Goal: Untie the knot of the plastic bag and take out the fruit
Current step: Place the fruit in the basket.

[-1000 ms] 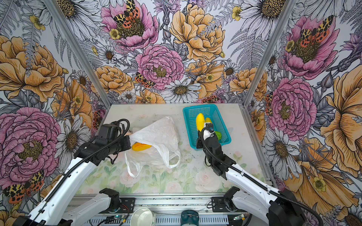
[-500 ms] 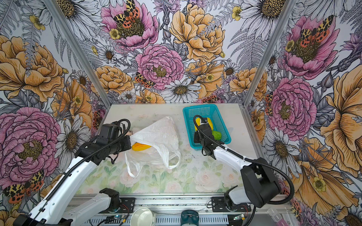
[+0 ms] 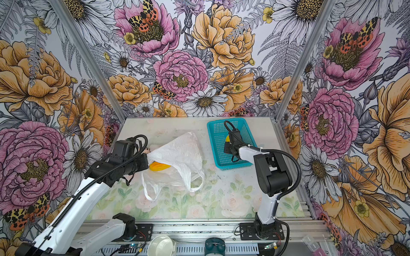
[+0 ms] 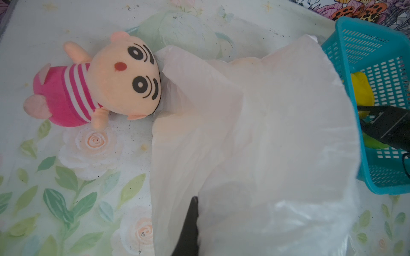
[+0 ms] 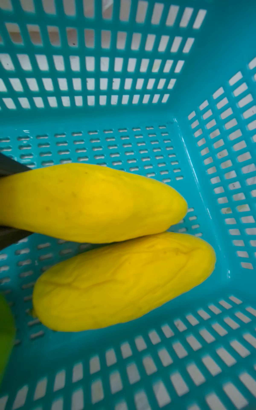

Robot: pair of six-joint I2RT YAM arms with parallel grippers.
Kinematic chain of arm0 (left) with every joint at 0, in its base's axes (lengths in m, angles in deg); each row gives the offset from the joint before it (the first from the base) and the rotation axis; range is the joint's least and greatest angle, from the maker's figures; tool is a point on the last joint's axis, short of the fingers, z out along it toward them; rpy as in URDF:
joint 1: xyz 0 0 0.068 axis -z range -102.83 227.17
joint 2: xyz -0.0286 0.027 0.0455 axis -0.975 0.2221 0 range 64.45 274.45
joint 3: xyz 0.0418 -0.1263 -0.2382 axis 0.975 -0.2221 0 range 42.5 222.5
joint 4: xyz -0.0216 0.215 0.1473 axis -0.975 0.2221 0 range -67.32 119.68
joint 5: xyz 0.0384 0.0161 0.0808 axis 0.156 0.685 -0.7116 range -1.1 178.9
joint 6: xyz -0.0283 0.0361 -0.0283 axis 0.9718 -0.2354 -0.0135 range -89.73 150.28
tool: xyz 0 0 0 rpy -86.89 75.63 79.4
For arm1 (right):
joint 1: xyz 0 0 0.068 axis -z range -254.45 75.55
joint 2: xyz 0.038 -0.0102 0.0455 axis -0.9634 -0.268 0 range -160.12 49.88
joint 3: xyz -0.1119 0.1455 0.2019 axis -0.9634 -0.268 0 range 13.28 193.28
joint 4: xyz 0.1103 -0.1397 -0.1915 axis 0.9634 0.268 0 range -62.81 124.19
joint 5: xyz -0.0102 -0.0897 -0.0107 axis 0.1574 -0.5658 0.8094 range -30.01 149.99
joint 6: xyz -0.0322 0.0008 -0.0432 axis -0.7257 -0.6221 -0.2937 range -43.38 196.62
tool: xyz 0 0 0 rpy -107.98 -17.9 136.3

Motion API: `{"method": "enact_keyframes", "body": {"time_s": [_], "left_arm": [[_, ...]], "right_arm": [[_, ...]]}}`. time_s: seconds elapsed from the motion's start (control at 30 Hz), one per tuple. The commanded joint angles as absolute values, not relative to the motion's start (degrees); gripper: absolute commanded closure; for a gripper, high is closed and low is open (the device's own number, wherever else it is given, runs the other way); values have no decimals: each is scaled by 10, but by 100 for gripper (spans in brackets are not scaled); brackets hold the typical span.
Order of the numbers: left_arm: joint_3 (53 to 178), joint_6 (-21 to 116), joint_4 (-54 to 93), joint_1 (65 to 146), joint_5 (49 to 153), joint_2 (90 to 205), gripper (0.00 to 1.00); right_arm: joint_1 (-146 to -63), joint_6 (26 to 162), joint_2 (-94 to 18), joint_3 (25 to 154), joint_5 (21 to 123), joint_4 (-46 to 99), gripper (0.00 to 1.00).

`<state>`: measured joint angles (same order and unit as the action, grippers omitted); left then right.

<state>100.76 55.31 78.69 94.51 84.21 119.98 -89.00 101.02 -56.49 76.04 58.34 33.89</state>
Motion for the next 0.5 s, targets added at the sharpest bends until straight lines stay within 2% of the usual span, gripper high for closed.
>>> {"method": "enact_keyframes", "body": {"time_s": [0.0,0.27,0.47], "left_arm": [[1007,545,790,940,839,1195,100],[1006,545,790,940,838,1195,100],[1008,546,790,941,835,1184,100]], "right_arm": [[-892,1013,-575,789,579,354,68],[-879,1039,-598,815,546,371,61],[-876,1049,-592,810,531,371,45]]}}
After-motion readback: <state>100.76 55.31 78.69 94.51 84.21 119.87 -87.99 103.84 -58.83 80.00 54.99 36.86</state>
